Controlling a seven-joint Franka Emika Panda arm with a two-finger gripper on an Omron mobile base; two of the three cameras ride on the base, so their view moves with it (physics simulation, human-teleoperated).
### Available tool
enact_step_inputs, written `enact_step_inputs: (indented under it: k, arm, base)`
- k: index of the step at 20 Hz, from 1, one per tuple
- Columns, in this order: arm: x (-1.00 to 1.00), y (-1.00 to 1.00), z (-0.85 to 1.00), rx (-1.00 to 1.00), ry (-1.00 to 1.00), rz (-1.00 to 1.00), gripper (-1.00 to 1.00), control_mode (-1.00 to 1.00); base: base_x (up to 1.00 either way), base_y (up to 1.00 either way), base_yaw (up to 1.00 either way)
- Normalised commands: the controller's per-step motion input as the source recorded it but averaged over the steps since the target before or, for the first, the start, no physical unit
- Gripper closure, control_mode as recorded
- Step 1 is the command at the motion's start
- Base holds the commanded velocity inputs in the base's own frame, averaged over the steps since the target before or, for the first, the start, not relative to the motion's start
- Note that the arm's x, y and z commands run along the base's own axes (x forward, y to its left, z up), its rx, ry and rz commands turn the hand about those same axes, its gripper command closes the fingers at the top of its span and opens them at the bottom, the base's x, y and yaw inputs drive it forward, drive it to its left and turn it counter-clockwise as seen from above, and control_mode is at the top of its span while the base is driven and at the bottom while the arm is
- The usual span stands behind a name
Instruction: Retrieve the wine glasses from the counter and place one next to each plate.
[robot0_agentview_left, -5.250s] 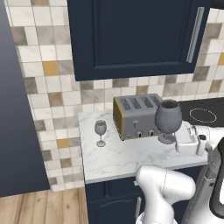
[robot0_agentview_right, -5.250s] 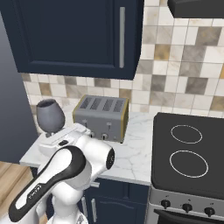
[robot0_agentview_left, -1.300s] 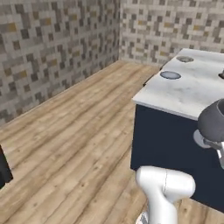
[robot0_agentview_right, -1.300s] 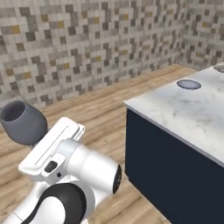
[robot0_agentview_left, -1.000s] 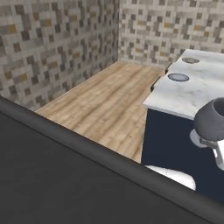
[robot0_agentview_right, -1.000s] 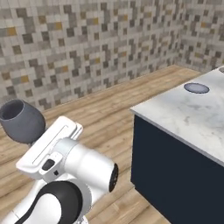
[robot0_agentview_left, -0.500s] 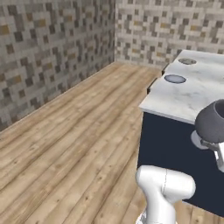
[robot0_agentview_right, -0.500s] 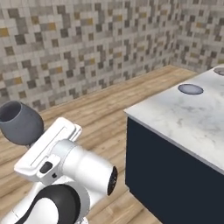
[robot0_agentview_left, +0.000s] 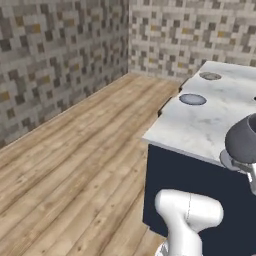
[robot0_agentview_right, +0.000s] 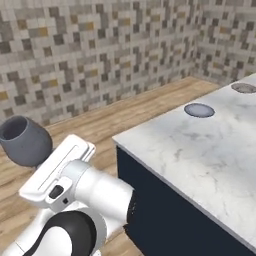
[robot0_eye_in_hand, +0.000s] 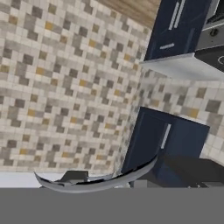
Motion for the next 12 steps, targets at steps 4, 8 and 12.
enact_step_inputs:
  k: [4,8,12]
  arm:
    - [0.00,0.00,0.00,0.00,0.00,0.00,1.00,1.00]
    - [0.00,0.00,0.00,0.00,0.00,0.00,1.00,1.00]
    - [0.00,0.00,0.00,0.00,0.00,0.00,1.00,1.00]
  base:
    - [1.00,0.75,-0.07]
    - [1.00,1.00,-0.28]
    - [0.96,0.94,-0.61]
